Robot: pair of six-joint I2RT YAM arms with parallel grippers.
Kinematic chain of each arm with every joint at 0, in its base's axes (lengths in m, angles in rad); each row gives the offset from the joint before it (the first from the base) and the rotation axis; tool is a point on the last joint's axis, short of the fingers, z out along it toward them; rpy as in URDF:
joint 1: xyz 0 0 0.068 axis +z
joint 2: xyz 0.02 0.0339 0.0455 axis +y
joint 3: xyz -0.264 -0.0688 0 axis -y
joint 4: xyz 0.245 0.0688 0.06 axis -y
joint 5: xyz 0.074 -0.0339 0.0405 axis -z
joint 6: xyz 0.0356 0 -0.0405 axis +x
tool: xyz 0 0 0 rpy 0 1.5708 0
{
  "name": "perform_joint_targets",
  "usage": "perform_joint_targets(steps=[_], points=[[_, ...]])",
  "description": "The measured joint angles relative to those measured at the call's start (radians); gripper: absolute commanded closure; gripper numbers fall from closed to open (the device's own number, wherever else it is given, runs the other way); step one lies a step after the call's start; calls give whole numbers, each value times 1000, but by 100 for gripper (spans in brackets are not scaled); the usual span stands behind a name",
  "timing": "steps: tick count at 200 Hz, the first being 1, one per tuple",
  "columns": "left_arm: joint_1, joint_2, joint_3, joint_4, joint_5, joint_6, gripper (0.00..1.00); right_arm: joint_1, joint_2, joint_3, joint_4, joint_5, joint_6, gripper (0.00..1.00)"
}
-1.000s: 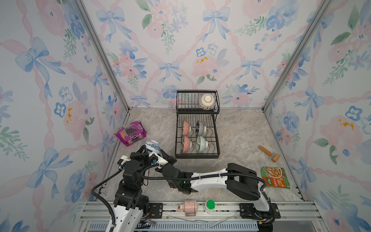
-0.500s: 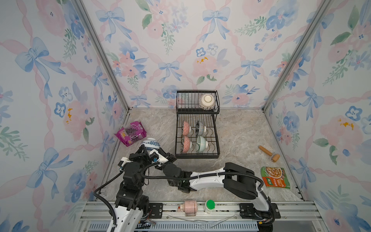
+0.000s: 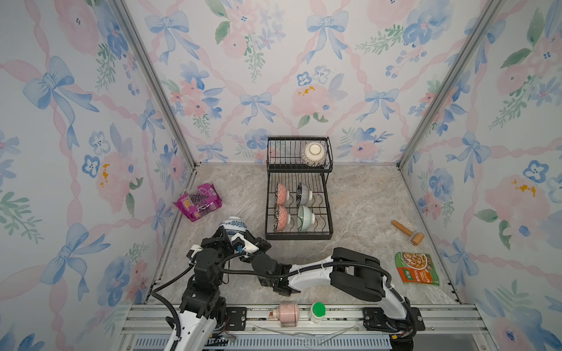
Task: Load bowls into a dish rack
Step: Pass the bowl.
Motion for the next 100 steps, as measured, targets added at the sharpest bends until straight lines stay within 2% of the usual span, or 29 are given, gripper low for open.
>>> perform_joint_targets(steps=[73, 83, 100], points=[[-19, 49, -26, 16, -25, -48, 100, 0, 33, -14, 31, 3, 21, 100], [-20, 49, -35, 20, -25, -54, 94, 0, 35, -20, 34, 3, 21, 100], [-21, 49, -51, 26, -24, -61, 95, 0, 44, -24, 39, 3, 21, 100]])
